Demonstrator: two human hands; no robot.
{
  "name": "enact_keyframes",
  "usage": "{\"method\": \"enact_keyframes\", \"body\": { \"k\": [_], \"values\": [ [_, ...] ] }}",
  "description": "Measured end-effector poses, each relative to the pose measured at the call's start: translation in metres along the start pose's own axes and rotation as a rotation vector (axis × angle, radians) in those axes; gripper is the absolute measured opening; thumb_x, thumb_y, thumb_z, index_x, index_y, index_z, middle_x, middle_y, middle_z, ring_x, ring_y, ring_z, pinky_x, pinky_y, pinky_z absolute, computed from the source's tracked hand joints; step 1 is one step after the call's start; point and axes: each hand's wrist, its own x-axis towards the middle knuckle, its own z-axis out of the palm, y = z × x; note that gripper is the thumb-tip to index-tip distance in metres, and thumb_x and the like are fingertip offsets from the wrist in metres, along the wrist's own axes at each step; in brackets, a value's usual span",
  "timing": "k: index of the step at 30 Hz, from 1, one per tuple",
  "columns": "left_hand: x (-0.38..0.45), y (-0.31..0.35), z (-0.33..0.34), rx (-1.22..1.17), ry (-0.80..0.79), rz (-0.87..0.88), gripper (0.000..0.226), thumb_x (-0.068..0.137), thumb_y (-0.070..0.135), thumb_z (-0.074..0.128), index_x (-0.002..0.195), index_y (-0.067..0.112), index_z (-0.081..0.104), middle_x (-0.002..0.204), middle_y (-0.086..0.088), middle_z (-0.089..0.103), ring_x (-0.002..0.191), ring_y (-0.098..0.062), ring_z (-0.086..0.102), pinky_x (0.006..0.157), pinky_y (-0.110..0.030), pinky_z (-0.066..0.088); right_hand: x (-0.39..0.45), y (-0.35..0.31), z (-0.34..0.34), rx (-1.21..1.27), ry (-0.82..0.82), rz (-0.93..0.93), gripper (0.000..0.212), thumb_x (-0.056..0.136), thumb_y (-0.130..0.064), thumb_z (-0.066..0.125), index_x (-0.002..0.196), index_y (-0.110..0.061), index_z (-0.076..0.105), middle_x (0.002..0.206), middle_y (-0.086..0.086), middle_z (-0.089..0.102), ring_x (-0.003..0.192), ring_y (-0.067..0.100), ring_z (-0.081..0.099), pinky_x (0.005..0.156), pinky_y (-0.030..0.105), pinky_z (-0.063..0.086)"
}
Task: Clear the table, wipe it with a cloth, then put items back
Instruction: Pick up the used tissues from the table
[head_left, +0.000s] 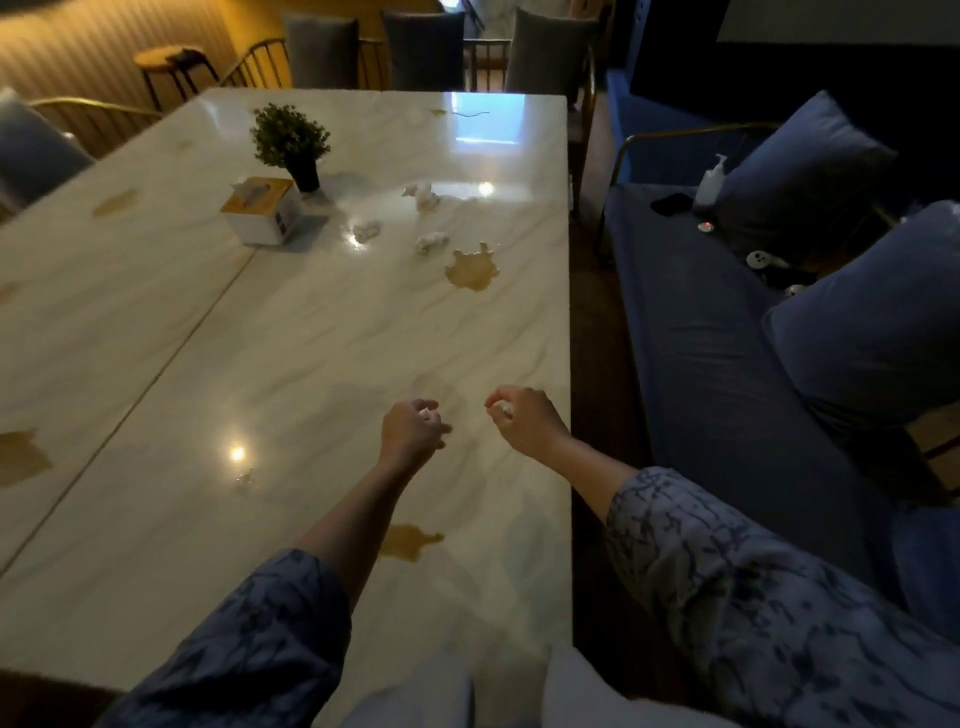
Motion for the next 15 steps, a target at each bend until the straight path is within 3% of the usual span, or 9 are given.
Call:
{"method": "enact_keyframes", "body": {
  "k": [3,7,12,15],
  "values": [
    [-0.007,0.016,0.026,-0.011,0.136,0.04,0.022,0.097,0.014,0.055,0.109,0.003,0.069,0.077,-0.013,0.073,0.041,-0.002,0.055,0.045,-0.021,0.045,0.01,0.018,-0.024,0.029,-0.019,-0.054,0.02,0.097,-0.022,0.053,0.11,-0.015,0.067,0.108,0.006,0.069,0.1,0.019,0.063,0.087,0.036,0.055],
    [-0.022,0.032,0.048,-0.039,0.259,0.063,0.032,0.092,0.035,0.064,0.062,0.022,0.068,0.062,-0.009,0.07,0.042,-0.009,0.055,0.057,-0.029,0.05,0.021,0.038,-0.045,0.069,-0.107,-0.111,0.019,0.096,-0.025,0.054,0.105,-0.015,0.068,0.103,0.004,0.07,0.096,0.018,0.064,0.084,0.034,0.054],
    [-0.044,0.035,0.048,-0.037,0.312,0.039,0.045,0.091,0.043,0.064,0.054,0.016,0.065,0.054,-0.004,0.064,0.037,-0.007,0.051,0.047,-0.022,0.042,0.022,0.03,-0.05,0.099,-0.12,-0.171,0.025,0.096,-0.032,0.057,0.082,-0.013,0.064,0.076,-0.002,0.062,0.071,0.012,0.057,0.056,0.021,0.039],
    [-0.052,0.036,0.037,0.075,0.362,0.018,0.05,0.092,0.045,0.06,0.05,0.018,0.061,0.051,0.001,0.062,0.042,-0.009,0.053,0.051,-0.023,0.045,0.024,0.016,-0.047,0.091,-0.142,-0.208,0.039,0.096,-0.038,0.055,0.076,-0.006,0.065,0.071,0.005,0.064,0.067,0.02,0.06,0.058,0.033,0.045]
  ]
}}
